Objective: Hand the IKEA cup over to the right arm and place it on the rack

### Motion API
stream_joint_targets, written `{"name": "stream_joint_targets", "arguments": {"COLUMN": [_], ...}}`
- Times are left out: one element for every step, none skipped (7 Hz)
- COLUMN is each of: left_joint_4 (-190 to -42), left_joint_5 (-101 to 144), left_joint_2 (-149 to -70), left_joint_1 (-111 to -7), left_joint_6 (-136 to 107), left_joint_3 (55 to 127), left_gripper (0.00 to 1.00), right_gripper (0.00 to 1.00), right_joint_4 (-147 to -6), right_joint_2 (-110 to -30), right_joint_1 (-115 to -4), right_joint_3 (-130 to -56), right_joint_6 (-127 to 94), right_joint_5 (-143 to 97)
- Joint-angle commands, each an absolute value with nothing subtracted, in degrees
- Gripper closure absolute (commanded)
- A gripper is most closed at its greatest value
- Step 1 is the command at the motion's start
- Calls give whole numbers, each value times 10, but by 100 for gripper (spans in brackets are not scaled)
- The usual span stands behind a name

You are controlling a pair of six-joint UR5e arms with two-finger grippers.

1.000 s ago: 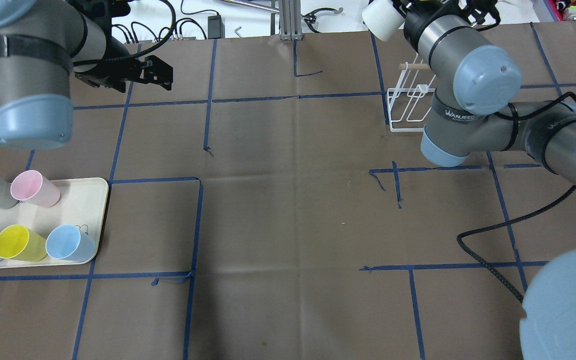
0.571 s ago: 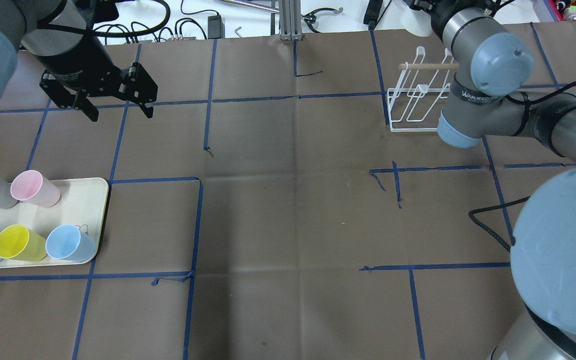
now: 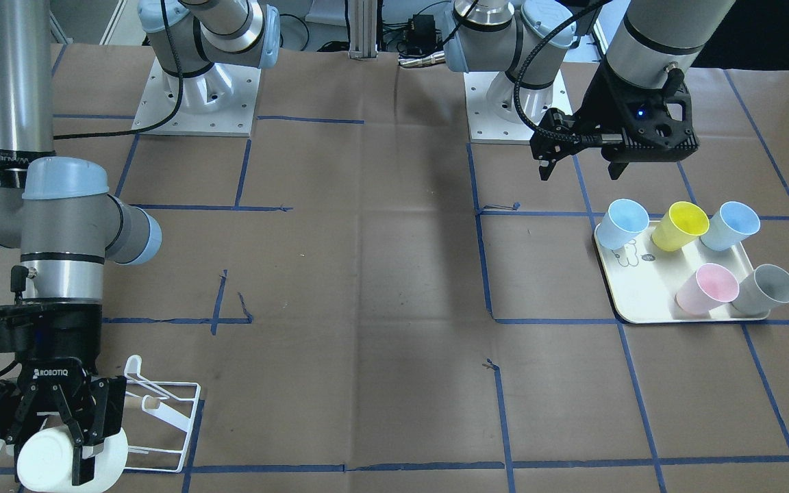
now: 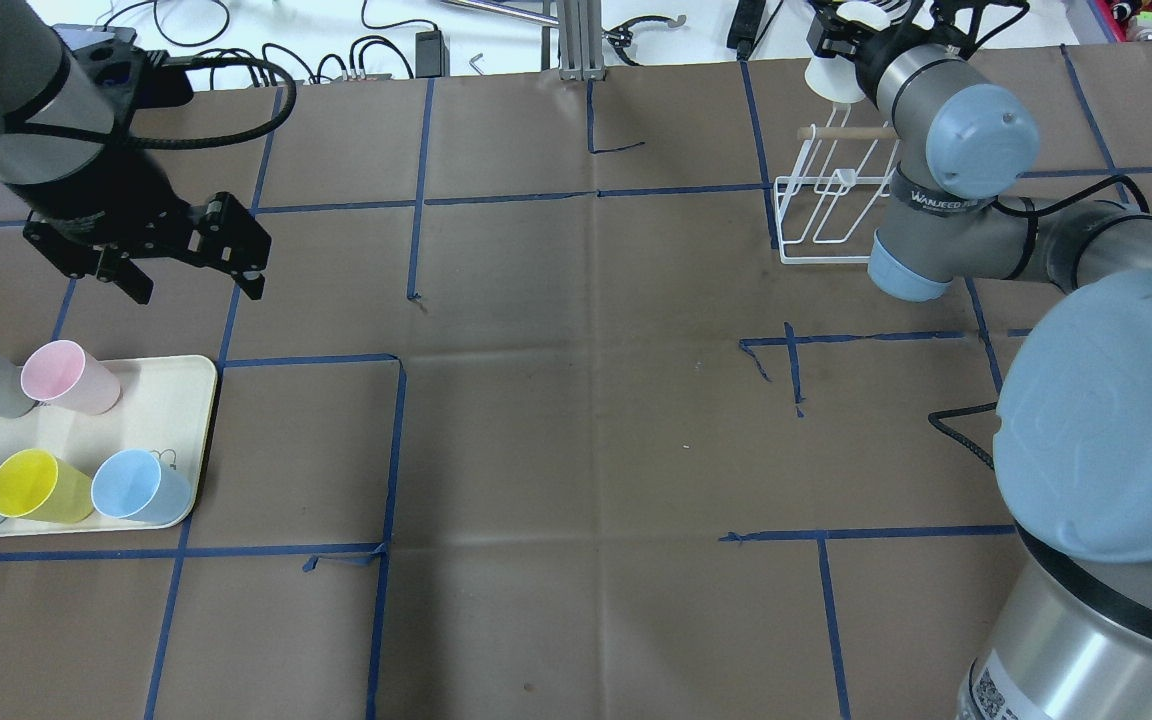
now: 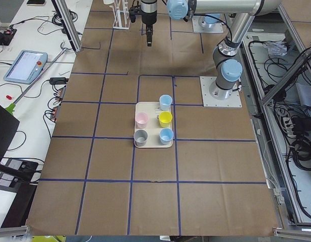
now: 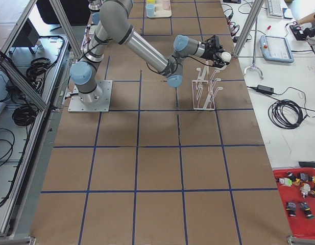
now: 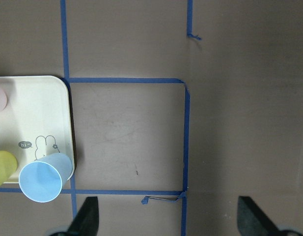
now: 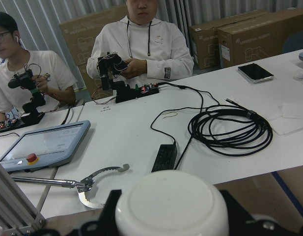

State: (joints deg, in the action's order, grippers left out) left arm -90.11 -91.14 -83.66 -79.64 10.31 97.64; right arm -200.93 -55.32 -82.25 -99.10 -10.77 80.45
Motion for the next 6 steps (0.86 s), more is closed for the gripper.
{"name": "stream_joint_targets", "arguments": {"left_joint_4": [-897,-885,-865,-851,-837,-819], "left_joint_5": [-910,-910,-909,-905,-903,-903], "left_joint_2": [-780,-752,-728,-723,-733,-733], "left_joint_1": [-671,-620,-574,-549,-543,-542], "left_joint_6": [224,275,315,337,337,338], "left_joint_3": [1053,1096,1133,1150,1160,1188], "left_gripper": [1,1,1,1,1,2], "right_gripper": [90,88,44,1,0,0], "right_joint_4": [-2008,-2007,-2004,-2003,-2002,-2002], "right_joint_2": [-548,-548,-548,-549,-548,-549], "right_joint_1": [-821,-821,-821,-821,-822,-822], "right_joint_3": [-999,-1009,-1014,-1013,-1013,-1013], "right_joint_6": [-98,-92,-92,-94,-94,-93], "right_joint_5": [806,805,806,805,805,805]}}
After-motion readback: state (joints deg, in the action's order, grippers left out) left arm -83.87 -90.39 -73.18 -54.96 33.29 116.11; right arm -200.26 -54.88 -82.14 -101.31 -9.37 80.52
